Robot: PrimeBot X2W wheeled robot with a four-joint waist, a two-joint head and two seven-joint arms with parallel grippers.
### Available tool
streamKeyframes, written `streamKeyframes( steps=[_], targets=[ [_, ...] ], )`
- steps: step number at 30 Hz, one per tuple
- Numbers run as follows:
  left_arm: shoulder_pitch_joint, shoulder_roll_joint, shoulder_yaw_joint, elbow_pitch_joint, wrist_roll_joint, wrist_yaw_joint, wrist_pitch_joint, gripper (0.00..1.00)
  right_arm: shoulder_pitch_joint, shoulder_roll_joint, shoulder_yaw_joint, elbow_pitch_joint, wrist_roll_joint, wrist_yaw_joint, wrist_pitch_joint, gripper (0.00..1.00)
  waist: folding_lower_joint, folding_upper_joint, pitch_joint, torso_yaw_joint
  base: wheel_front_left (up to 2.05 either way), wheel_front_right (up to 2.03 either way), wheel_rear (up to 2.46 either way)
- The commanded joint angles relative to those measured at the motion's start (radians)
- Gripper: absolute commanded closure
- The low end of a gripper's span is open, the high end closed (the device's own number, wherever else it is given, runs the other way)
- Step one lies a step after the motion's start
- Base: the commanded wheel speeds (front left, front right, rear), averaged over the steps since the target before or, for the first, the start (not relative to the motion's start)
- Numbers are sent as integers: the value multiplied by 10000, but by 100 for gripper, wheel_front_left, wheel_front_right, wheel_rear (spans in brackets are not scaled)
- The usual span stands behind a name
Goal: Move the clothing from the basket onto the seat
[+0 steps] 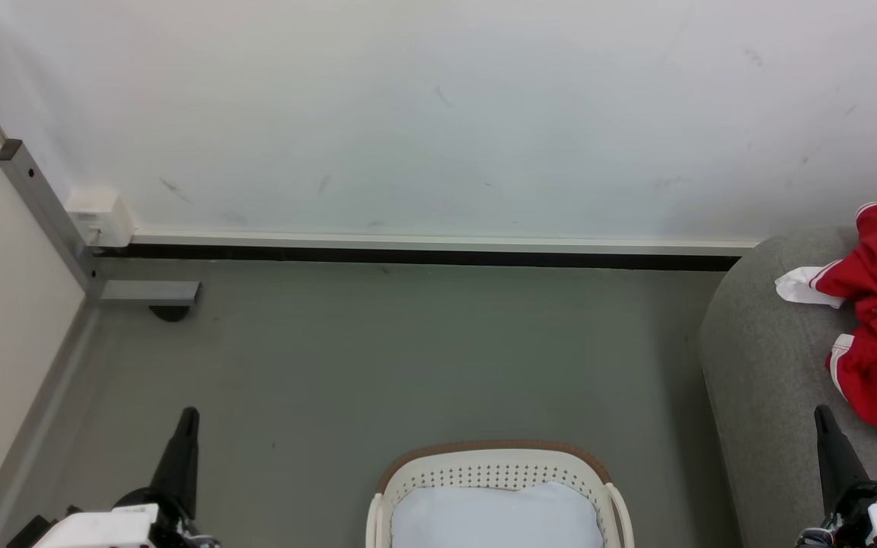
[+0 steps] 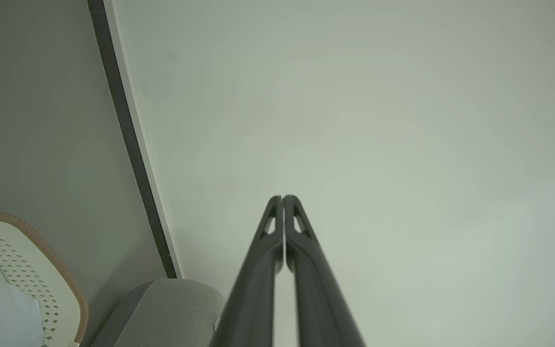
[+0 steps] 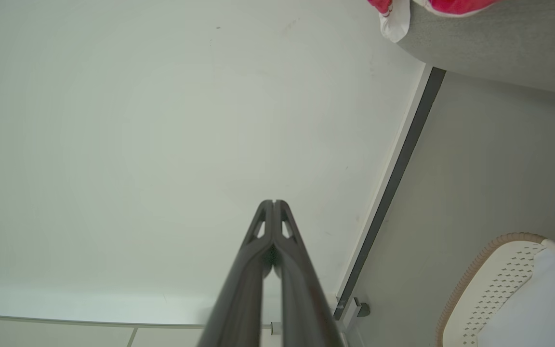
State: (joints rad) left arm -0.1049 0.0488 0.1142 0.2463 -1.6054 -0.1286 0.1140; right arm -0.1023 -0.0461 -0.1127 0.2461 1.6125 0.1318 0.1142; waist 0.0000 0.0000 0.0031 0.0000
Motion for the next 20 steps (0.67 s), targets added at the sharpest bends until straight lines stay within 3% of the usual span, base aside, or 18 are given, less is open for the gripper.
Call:
streamKeyframes(
  steps=[1, 20],
  targets=[
    [-88, 20, 17, -29, -139, -45, 37, 100, -123, -78, -39, -47, 12, -21, 31, 100, 0, 0, 0, 0, 0, 0, 0],
    [-88, 20, 17, -29, -140, -45, 36, 100, -124, -79, -39, -47, 12, -21, 31, 100, 0, 0, 0, 0, 0, 0, 0]
  ],
)
